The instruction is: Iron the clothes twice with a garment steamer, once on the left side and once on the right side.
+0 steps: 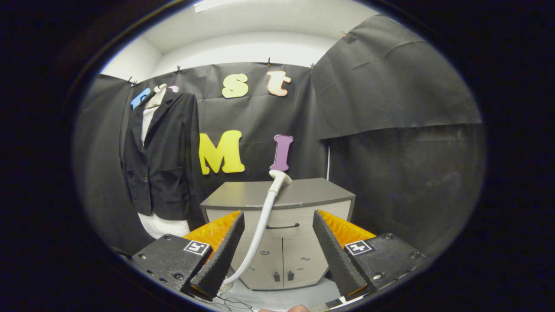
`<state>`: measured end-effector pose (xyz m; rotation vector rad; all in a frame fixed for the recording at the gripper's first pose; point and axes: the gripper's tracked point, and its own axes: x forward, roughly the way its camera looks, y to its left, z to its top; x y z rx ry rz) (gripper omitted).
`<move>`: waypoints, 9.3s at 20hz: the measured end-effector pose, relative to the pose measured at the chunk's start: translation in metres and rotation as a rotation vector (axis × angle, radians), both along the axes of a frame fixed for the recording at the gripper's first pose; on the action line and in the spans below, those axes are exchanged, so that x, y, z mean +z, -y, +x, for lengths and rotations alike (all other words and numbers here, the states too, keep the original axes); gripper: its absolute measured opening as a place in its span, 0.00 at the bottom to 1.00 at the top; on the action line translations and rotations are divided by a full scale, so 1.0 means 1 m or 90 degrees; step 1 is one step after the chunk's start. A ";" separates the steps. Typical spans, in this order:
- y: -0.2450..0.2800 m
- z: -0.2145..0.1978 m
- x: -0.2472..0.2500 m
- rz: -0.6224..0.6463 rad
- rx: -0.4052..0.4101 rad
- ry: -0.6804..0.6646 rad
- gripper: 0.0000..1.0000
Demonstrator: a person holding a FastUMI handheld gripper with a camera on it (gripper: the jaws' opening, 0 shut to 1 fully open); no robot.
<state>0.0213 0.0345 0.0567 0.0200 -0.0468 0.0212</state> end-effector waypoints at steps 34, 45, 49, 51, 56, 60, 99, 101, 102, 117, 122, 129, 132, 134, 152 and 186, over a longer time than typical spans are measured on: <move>-0.003 0.388 -0.002 0.113 0.015 -0.414 0.95; -0.008 0.403 -0.027 0.080 -0.041 -0.469 0.58; -0.007 0.405 -0.021 0.163 -0.066 -0.433 0.40; -0.009 0.402 -0.013 0.185 -0.061 -0.411 0.38; -0.032 0.371 0.040 0.191 -0.021 -0.297 0.37; -0.053 0.328 0.074 0.187 0.016 -0.220 0.37; -0.437 0.143 0.245 0.043 0.239 0.233 0.37; -0.437 0.150 0.231 0.033 0.241 0.216 0.37; -0.436 0.153 0.225 0.032 0.243 0.206 0.37; -0.437 0.156 0.107 -0.005 0.259 0.062 0.37; -0.437 0.153 0.064 -0.029 0.270 0.004 0.37; -0.430 0.143 0.018 -0.051 0.270 -0.050 0.37; -0.426 0.141 -0.006 -0.067 0.266 -0.080 0.37; -0.424 0.136 -0.021 -0.071 0.267 -0.099 0.37; -0.393 0.128 -0.132 -0.131 0.252 -0.224 0.37; -0.459 0.058 0.010 -0.094 0.274 -0.019 0.36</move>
